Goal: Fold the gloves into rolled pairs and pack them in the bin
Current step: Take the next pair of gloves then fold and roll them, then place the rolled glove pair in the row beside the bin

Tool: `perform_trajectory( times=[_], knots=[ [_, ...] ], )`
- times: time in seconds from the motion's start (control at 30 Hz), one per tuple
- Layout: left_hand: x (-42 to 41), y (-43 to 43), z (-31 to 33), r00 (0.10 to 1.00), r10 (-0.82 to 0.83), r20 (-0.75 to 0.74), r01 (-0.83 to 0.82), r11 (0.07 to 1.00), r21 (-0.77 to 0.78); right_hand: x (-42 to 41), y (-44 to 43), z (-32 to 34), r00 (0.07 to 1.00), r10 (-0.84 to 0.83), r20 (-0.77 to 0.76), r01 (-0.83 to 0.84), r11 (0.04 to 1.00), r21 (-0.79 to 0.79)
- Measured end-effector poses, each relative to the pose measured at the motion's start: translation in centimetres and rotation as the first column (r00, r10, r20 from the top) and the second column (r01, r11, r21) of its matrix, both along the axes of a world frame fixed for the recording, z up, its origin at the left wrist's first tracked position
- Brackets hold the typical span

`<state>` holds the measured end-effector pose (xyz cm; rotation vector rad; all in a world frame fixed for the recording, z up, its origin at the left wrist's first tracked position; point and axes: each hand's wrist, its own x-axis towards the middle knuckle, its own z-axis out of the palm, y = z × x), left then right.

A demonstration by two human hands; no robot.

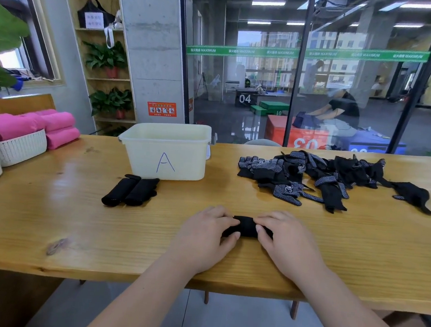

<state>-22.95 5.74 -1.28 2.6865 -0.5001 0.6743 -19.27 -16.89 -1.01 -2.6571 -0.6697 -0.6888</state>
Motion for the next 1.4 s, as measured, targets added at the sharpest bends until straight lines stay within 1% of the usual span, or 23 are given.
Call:
perform_trajectory(
  times=[0.13,0.2,0.3,0.37,0.4,0.47,0.53,0.6,0.7,0.87,0.93,1.03,1.13,1.23,1.4],
  knots=[
    [-0.1,0.1,0.2,0.999,0.049,0.012,-0.048,0.998,-0.035,-0.3,-0.2,0.2,0.998,0.03,-0.046,-0.028,0.998,0.056],
    [-0.2,0.2,0.3,0.995,0.088,0.054,-0.084,0.994,-0.076,-0.7,-0.3,0.3,0.996,0.067,-0.067,-0.059,0.992,0.113],
    [-0.5,0.6,0.5,0.99,0.121,0.076,-0.111,0.985,-0.131,-1.3,-0.3,0.5,0.983,0.142,-0.112,-0.123,0.979,0.162],
    [-0.5,1.1,0.7,0.988,0.142,0.063,-0.13,0.978,-0.166,-1.2,-0.5,0.9,0.975,0.18,-0.13,-0.164,0.978,0.129],
    [-0.5,1.5,0.7,0.988,0.149,0.045,-0.139,0.974,-0.177,-1.1,-0.5,1.0,0.967,0.202,-0.154,-0.191,0.978,0.082],
    [-0.5,2.8,0.8,0.988,0.154,0.017,-0.15,0.977,-0.15,-0.7,-0.1,1.4,0.941,0.239,-0.239,-0.257,0.965,-0.047],
    [-0.4,4.5,0.7,0.984,0.175,-0.004,-0.175,0.98,-0.091,-0.3,0.9,1.6,0.909,0.253,-0.33,-0.307,0.944,-0.122],
    [-0.4,6.1,0.7,0.978,0.208,-0.025,-0.209,0.977,-0.048,0.2,2.1,1.8,0.894,0.241,-0.378,-0.316,0.937,-0.15],
    [-0.2,8.5,0.8,0.966,0.256,-0.034,-0.256,0.966,0.025,0.9,4.7,2.2,0.888,0.217,-0.405,-0.308,0.935,-0.174],
    [0.1,12.9,1.3,0.924,0.381,-0.023,-0.376,0.919,0.123,2.1,9.5,2.0,0.848,0.246,-0.469,-0.352,0.923,-0.152],
    [0.2,13.8,1.1,0.898,0.44,-0.021,-0.432,0.888,0.155,2.6,11.2,1.8,0.851,0.246,-0.464,-0.355,0.92,-0.165],
    [0.3,14.1,0.9,0.839,0.53,-0.125,-0.523,0.848,0.088,3.6,13.5,1.4,0.868,0.244,-0.432,-0.353,0.916,-0.193],
    [0.5,14.4,0.7,0.797,0.568,-0.206,-0.568,0.821,0.066,5.0,15.4,1.1,0.867,0.26,-0.425,-0.363,0.914,-0.182],
    [0.8,14.6,0.3,0.781,0.578,-0.234,-0.585,0.809,0.046,6.4,17.1,1.0,0.863,0.273,-0.426,-0.374,0.911,-0.174],
    [1.2,14.7,-0.1,0.785,0.578,-0.223,-0.59,0.807,0.015,8.3,19.9,0.5,0.864,0.283,-0.417,-0.362,0.924,-0.123]
  ],
)
